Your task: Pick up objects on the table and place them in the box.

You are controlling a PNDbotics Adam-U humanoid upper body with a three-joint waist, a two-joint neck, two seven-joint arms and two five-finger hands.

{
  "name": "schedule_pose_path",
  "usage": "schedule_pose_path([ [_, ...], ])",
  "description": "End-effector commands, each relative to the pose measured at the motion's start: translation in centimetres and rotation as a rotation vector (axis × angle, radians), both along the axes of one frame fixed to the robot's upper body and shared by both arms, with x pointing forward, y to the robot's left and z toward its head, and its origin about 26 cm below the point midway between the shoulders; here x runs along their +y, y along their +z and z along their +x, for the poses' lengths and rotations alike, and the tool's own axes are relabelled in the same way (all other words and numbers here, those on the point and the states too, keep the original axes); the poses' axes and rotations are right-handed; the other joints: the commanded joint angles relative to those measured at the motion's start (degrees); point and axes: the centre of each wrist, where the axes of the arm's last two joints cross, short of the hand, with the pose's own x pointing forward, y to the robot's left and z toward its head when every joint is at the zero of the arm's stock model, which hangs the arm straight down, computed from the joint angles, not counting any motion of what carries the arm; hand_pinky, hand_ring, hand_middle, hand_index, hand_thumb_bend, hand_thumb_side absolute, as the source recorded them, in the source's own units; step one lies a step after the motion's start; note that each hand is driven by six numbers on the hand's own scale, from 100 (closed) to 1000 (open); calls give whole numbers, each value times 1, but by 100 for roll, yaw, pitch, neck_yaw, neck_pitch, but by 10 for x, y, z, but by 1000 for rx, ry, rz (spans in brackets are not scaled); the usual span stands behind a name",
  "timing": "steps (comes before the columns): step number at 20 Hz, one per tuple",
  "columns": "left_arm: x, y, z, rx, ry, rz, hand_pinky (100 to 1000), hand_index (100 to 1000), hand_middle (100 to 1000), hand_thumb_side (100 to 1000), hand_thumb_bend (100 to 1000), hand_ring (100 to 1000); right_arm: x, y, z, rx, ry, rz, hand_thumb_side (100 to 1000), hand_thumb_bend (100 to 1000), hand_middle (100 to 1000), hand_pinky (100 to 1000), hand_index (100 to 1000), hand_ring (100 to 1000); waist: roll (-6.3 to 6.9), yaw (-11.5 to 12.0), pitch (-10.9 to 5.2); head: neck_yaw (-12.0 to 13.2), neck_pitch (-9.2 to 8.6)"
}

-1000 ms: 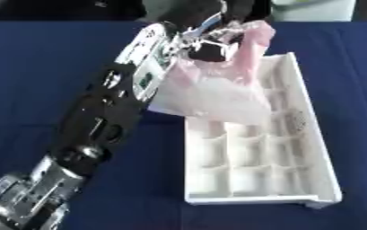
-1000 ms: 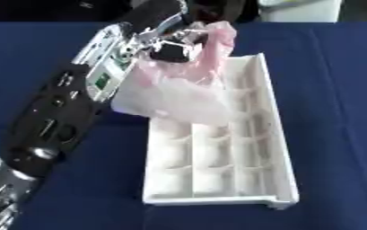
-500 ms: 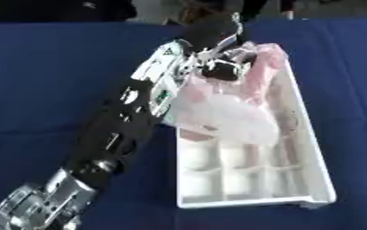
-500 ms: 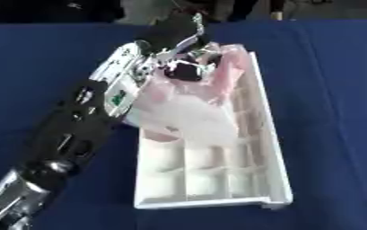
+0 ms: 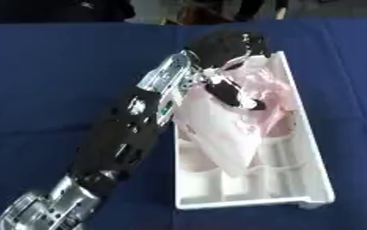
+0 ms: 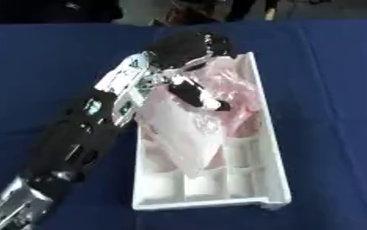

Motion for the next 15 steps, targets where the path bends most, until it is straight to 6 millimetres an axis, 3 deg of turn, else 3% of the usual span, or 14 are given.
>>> schedule_pose_path([
  [1,0,6,0,-20,-1,6,590,856,819,634,931,742,1,7,-2,-28,6,-7,893,100,839,899,950,893,-29,5,-80,67,-76],
  [11,3,4,1,-10,4,-16,608,865,824,657,932,751,1,6,-2,-23,8,-7,894,100,839,898,950,892,-41,21,-84,68,-77],
  [15,10,12,2,-5,10,-102,593,908,855,669,912,767,0,6,-2,-22,0,-4,893,100,839,897,951,891,-42,29,-89,70,-79],
])
